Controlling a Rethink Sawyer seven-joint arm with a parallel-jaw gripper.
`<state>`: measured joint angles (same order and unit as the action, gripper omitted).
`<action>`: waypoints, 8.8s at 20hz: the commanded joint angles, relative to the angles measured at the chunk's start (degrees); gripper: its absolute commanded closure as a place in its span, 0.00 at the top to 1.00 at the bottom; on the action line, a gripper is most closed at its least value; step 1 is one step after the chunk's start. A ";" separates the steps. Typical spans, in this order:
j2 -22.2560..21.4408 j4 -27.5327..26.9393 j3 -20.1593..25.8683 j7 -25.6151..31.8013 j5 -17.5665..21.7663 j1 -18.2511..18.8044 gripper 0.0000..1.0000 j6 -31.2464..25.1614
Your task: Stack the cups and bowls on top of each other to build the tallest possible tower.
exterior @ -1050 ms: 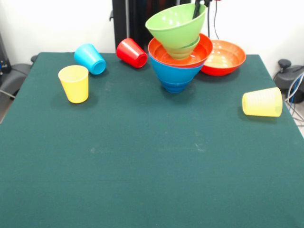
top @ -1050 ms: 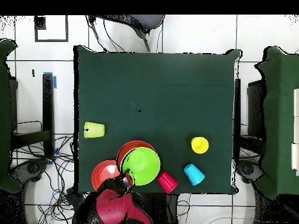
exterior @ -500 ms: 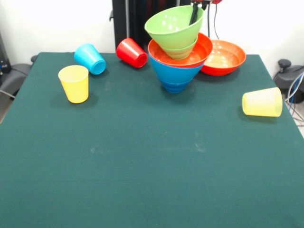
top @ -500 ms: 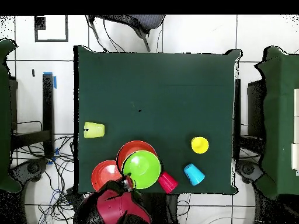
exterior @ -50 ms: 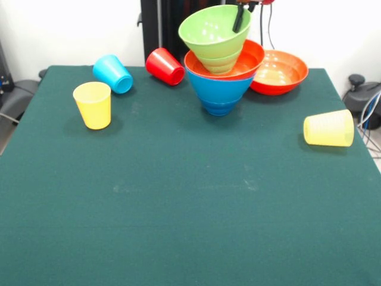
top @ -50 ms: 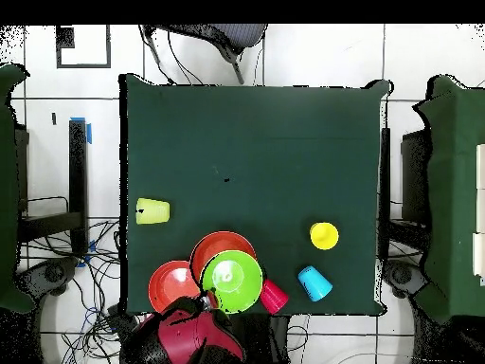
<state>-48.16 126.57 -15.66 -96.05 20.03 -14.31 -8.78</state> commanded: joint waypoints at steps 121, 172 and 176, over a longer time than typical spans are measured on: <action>-20.81 13.91 54.75 21.65 12.39 74.42 1.00 -15.56; -4.61 -0.42 51.09 11.51 34.87 73.86 1.00 -15.80; -0.70 -3.09 50.94 10.11 35.47 73.45 1.00 -15.10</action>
<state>-54.09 129.54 32.16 -90.52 53.88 60.67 -20.99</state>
